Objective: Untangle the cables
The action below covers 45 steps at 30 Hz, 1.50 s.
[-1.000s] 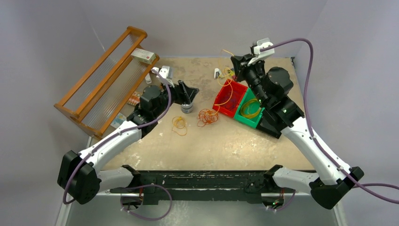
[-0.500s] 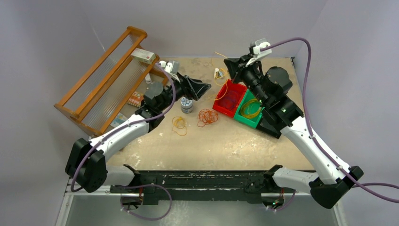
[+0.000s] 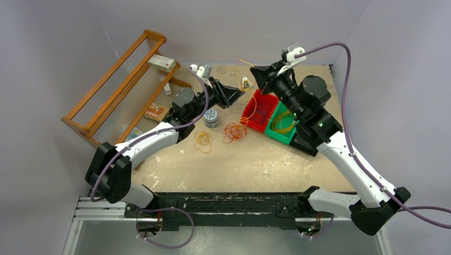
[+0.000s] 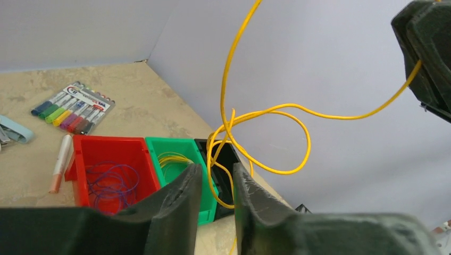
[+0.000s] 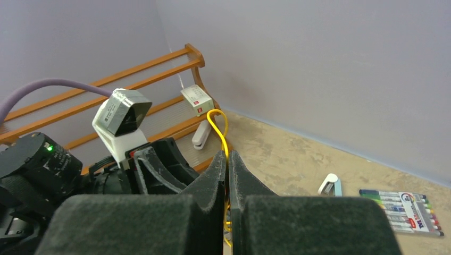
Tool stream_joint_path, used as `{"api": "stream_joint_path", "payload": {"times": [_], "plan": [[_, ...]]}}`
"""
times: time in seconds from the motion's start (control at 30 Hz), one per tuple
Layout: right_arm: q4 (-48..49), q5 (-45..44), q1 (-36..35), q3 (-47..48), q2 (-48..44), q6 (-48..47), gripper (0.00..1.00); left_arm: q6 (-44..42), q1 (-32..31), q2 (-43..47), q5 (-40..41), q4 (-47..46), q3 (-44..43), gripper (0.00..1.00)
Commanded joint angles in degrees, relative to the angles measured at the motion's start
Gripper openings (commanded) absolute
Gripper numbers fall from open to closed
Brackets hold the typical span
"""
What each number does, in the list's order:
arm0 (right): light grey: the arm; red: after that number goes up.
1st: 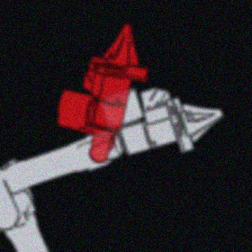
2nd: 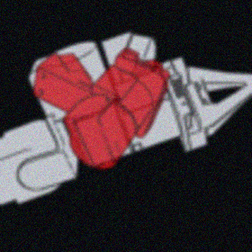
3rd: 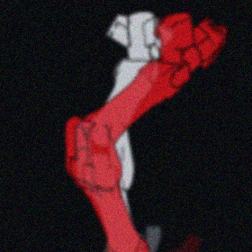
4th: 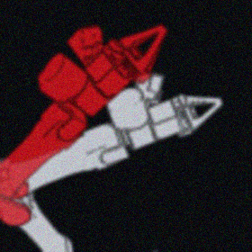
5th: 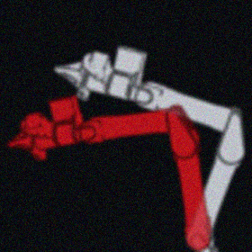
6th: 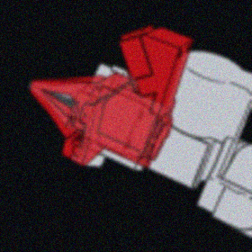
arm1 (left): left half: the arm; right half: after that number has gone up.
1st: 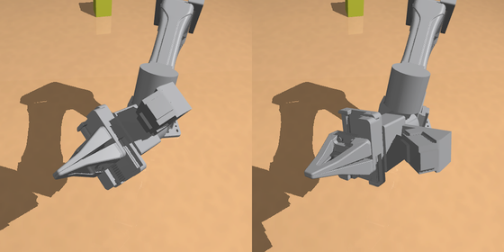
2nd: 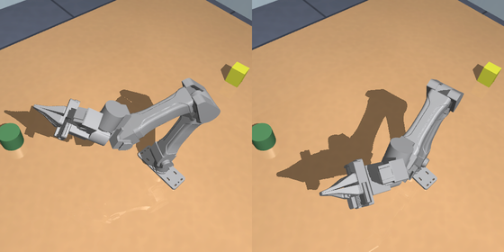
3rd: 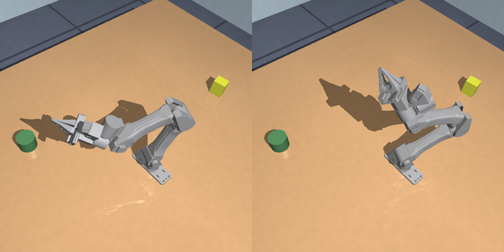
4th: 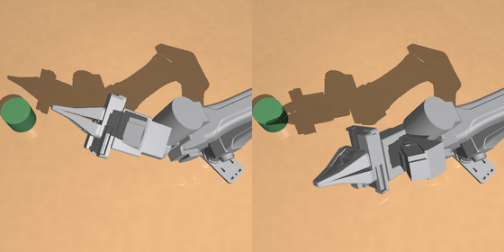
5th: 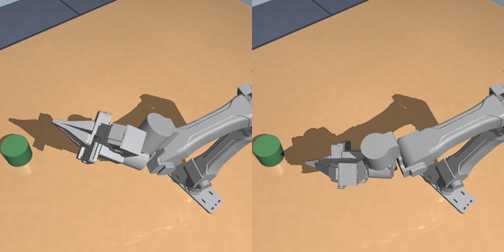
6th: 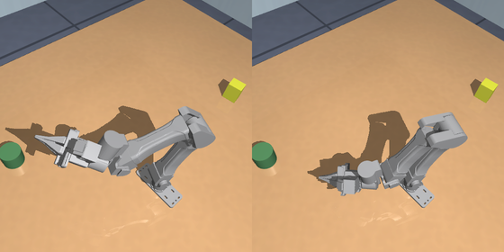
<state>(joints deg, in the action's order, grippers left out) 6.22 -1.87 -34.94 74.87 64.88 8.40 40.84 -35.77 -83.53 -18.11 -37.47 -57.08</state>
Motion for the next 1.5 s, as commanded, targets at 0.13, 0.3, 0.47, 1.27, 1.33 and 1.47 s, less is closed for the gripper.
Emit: {"api": "stream_joint_path", "payload": {"times": [0.13, 0.3, 0.47, 1.27, 1.33, 1.47], "plan": [[3.39, 0.9, -0.04, -0.49, -0.94, 0.61, 0.0, 1.17, -0.17, -2.09, -0.14, -4.52, -4.22, 0.0], [3.11, -2.86, 0.01, -0.94, -1.91, -0.57, 0.0, -1.64, -0.18, -0.81, 1.84, 1.63, -4.13, 0.0], [3.67, -8.38, -0.01, -2.18, -4.23, -2.28, 0.0, -7.46, -0.11, 1.77, 10.36, 13.72, -3.14, 0.0], [4.65, -20.84, 0.02, -4.27, -8.73, -6.37, 0.0, -15.48, -0.09, 3.69, 30.6, 34.22, -3.61, 0.0], [5.0, -21.36, 0.02, -4.38, -9.1, -6.46, 0.0, -15.36, -0.09, 3.47, 30.67, 34.51, -3.43, 0.0], [5.21, -21.23, -0.04, -4.43, -9.16, -6.47, 0.0, -15.13, -0.09, 3.19, 29.52, 34.33, -2.75, 0.0]]}}
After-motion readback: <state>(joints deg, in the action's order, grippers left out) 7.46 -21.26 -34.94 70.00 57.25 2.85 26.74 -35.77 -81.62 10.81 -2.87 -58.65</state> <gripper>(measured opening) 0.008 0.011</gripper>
